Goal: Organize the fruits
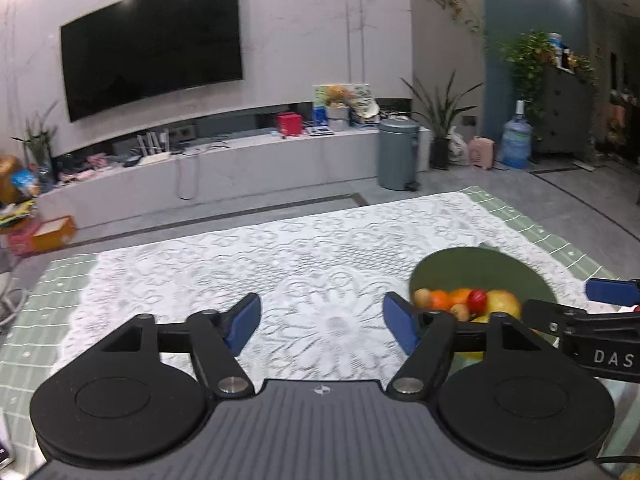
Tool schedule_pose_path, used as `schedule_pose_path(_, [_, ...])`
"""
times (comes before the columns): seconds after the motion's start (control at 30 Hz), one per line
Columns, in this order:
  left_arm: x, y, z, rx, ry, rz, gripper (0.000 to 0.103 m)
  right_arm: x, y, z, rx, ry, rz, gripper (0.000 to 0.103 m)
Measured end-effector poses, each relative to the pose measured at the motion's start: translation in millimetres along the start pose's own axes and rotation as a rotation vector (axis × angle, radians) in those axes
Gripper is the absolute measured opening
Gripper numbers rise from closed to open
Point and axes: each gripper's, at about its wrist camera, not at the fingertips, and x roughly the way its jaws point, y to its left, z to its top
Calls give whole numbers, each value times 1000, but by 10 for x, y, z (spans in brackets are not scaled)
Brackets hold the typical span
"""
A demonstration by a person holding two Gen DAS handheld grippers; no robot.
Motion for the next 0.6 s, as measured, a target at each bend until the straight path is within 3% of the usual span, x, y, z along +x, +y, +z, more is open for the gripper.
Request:
schedule_pose_path(0.17, [-86,52,-171,2,14,51,88,-88,113,-173,-64,-9,-5,80])
schedule_pose_path(0.6, [-116,153,-471,-33,62,94,88,-152,243,-373,-137,-48,23,86])
